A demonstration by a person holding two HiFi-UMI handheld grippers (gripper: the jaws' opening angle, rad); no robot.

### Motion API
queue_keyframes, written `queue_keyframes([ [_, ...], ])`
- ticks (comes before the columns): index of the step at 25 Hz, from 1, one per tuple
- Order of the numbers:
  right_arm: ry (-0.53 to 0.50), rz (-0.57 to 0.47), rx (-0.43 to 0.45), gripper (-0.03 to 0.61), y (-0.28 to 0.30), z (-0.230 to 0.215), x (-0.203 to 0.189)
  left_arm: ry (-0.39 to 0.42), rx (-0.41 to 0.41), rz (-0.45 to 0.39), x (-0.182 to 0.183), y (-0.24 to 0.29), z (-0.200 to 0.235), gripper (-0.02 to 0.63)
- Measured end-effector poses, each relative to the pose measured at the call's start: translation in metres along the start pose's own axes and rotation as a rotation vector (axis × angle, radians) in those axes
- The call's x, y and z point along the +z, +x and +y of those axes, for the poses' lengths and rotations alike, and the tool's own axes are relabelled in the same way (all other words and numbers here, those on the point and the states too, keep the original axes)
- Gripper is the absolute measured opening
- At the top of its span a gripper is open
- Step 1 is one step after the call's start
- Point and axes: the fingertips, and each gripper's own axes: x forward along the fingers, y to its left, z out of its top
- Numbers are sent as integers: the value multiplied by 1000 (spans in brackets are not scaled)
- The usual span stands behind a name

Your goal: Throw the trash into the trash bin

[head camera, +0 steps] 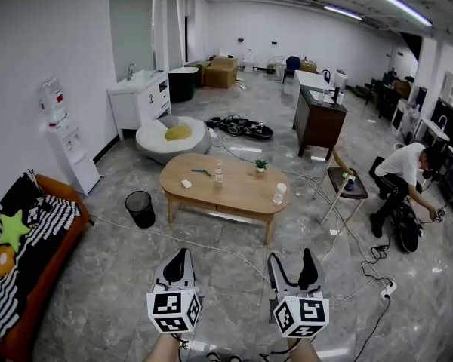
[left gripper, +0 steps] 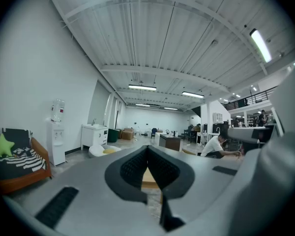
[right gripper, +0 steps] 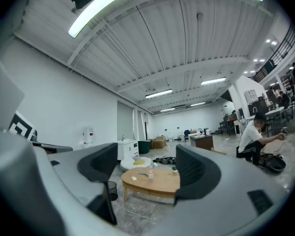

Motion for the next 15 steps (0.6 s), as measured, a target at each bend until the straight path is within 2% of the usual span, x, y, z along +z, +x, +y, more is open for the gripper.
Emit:
queue_keyframes([
  [7, -23, -34, -63, 558, -2, -8, 3, -6, -17, 12, -6, 1, 2, -8],
  [10, -19, -30, -72, 588, -2, -9, 1, -12, -18, 9, -6, 2, 4, -9],
  [15, -6, -14, -81, 588, 3, -7, -8, -15, -18, 9, -8, 6, 14, -9],
])
